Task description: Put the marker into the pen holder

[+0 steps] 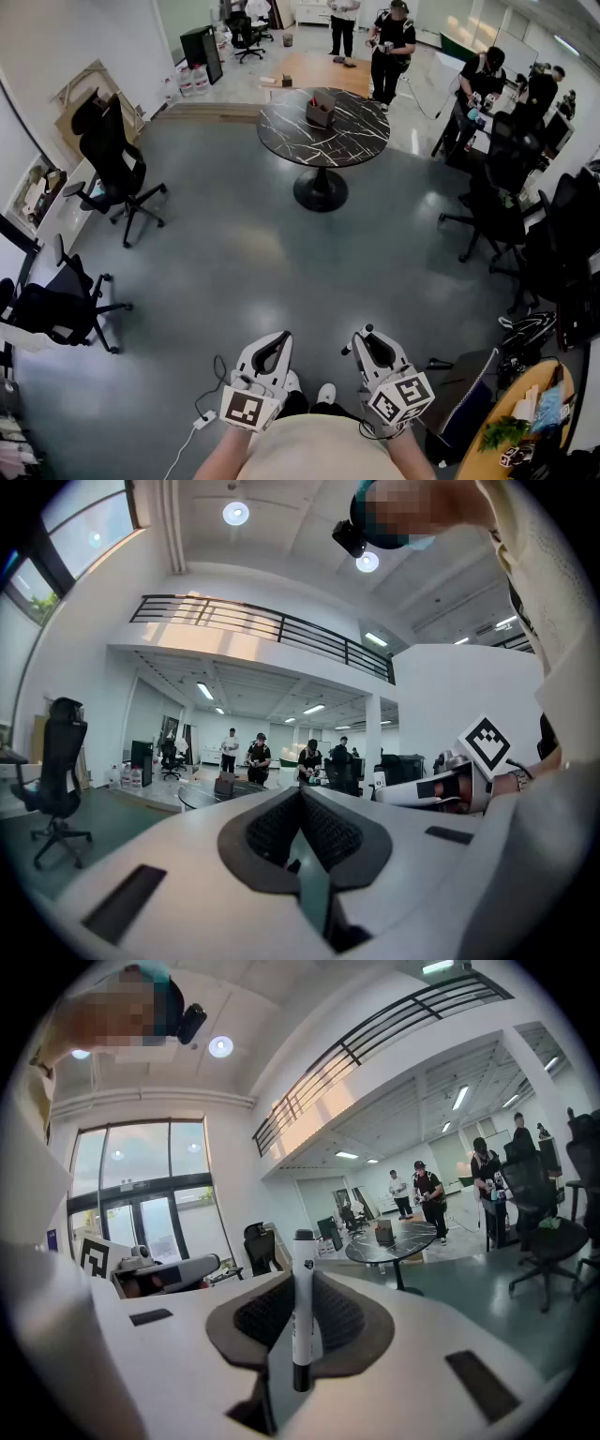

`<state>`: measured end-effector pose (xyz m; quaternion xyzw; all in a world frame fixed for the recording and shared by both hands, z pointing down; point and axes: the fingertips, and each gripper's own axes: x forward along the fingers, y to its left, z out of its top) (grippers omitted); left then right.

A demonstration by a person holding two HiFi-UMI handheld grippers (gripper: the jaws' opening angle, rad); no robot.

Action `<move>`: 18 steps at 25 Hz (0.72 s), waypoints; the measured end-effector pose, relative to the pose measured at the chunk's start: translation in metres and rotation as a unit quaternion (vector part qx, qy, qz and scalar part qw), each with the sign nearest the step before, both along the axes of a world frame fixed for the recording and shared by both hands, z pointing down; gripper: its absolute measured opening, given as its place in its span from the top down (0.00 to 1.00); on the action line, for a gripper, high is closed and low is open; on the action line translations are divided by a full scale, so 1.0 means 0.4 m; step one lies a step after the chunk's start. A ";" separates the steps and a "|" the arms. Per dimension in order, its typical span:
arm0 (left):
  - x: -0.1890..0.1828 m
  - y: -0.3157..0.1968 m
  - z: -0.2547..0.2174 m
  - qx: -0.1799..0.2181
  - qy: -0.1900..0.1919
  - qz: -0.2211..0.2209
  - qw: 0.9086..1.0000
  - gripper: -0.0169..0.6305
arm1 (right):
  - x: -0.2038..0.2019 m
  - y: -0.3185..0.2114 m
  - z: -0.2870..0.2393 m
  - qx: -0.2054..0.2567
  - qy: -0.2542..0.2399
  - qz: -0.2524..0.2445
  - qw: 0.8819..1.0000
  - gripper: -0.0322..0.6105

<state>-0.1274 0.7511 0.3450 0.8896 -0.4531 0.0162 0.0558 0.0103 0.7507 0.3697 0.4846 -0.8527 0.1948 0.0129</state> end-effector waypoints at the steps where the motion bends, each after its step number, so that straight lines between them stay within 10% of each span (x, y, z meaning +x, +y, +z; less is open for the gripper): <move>1: -0.016 -0.019 -0.008 0.002 0.007 0.002 1.000 0.96 | -0.018 -0.014 -0.006 0.003 0.004 -0.002 1.000 0.84; 18: -0.086 -0.251 -0.013 0.009 0.046 0.006 0.999 0.96 | -0.114 -0.281 0.000 0.011 0.026 -0.010 1.000 0.84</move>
